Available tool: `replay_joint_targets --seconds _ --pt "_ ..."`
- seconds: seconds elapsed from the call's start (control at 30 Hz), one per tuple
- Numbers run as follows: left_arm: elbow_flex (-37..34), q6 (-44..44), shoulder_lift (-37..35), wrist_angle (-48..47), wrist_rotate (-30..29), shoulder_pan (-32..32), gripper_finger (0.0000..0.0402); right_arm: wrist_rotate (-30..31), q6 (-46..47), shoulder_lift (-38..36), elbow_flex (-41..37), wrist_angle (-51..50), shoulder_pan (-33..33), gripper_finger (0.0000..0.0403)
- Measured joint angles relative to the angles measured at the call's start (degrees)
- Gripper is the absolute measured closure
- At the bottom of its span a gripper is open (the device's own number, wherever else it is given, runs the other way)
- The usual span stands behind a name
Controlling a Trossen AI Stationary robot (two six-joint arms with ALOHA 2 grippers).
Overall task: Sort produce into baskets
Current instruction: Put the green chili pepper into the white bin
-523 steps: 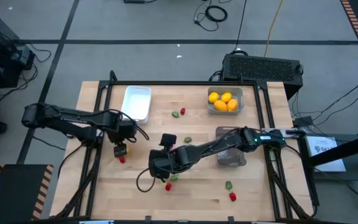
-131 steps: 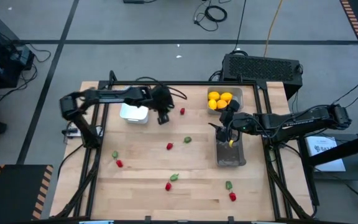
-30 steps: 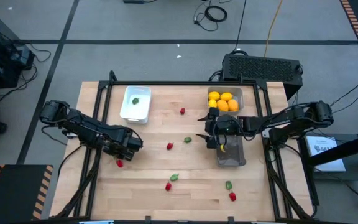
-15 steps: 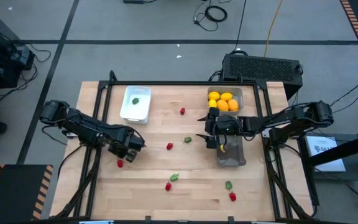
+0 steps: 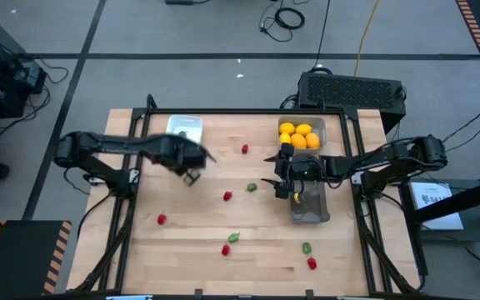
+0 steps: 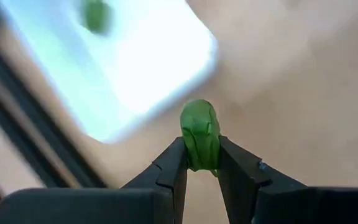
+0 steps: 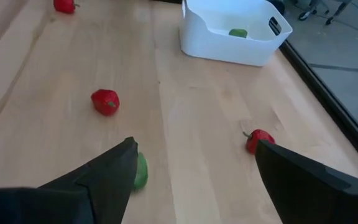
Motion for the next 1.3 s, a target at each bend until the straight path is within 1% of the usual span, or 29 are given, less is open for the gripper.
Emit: replay_joint_targets --seconds 0.07,0.17,0.27,0.37,0.47,0.57,0.77,0.9,0.97,1.17,1.3 --pt "1.65 4.02 -0.04 0.21 -1.31 4.33 0.0319 0.01 1.03 0.0 0.0 0.0 0.0 0.009" --pt "1.49 11.33 -0.02 2.3 -0.76 11.22 0.0319 0.02 2.09 0.0 0.0 -0.04 0.0 0.009" --pt "0.82 15.8 0.54 2.55 -0.11 17.4 0.0319 0.02 3.3 0.01 0.0 -0.13 0.07 0.009" --pt "0.69 19.46 0.75 3.0 -0.39 21.34 0.0319 0.0 4.48 0.0 0.0 -1.02 0.07 0.009" --pt "0.69 23.06 0.7 5.98 -0.4 23.05 0.0307 0.01 4.91 0.0 0.0 -1.98 0.07 0.009" --pt "0.7 25.59 0.7 7.8 -0.36 23.58 0.0281 0.0 5.62 0.0 0.0 -2.6 0.07 0.009" --pt "0.7 26.97 0.71 8.86 -0.37 23.7 0.0226 0.0 5.69 0.0 0.0 -2.51 0.07 0.009" --pt "0.7 27.75 0.72 9.65 -0.32 23.61 0.0205 0.0 5.69 0.0 0.0 -2.49 0.07 0.009" --pt "0.7 29.12 0.71 11.09 0.79 23.03 0.0201 0.0 5.71 0.0 0.0 -2.45 0.07 0.009" --pt "0.7 32.76 0.72 20.21 11.07 17.93 0.02 0.0 7.37 0.0 0.0 -2.16 0.04 0.009" --pt "0.7 34.26 0.71 28.7 18.03 11.6 0.0201 0.0 8.89 0.0 0.0 -2.19 0.04 0.009"
